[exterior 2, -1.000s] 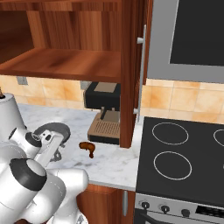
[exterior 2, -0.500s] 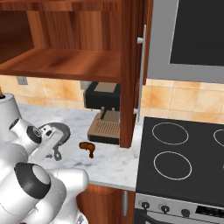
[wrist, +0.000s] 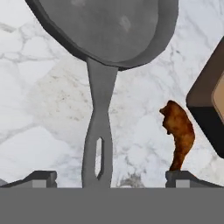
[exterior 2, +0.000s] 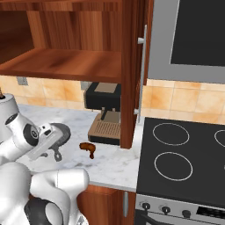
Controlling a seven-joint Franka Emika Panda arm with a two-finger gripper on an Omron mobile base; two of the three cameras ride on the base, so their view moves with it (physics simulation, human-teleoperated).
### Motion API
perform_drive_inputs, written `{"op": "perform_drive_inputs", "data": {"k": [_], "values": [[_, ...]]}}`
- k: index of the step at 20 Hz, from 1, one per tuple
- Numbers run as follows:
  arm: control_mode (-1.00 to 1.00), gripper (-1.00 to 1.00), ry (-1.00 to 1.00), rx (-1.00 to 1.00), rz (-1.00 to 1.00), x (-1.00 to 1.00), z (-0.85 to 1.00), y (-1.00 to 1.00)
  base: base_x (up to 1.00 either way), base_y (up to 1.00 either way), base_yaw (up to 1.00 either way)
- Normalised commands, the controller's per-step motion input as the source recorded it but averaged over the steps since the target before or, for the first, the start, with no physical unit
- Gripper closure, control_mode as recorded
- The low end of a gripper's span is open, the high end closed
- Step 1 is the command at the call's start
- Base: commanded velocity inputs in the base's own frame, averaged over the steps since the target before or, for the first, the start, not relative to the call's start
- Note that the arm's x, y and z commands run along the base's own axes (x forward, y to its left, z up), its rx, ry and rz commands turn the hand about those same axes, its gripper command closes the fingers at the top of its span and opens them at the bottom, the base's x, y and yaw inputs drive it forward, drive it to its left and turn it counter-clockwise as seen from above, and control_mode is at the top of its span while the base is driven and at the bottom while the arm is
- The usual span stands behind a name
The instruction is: Retrieve the pan from the cabinet, then place the raw meat into the pan to avoid contamination.
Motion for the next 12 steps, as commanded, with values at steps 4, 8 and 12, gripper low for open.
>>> {"op": "perform_drive_inputs", "data": {"k": [4, 8, 12], "values": [[-1.00, -1.00, -0.11, 0.00, -0.19, -0.21, 0.19, -0.47, 0.00, 0.00, 0.00], [-1.00, -1.00, 0.00, 0.13, -0.24, 0.00, 0.16, -0.59, 0.00, 0.00, 0.00], [-1.00, -1.00, 0.00, 0.25, -0.21, 0.00, 0.33, -0.59, 0.00, 0.00, 0.00]]}}
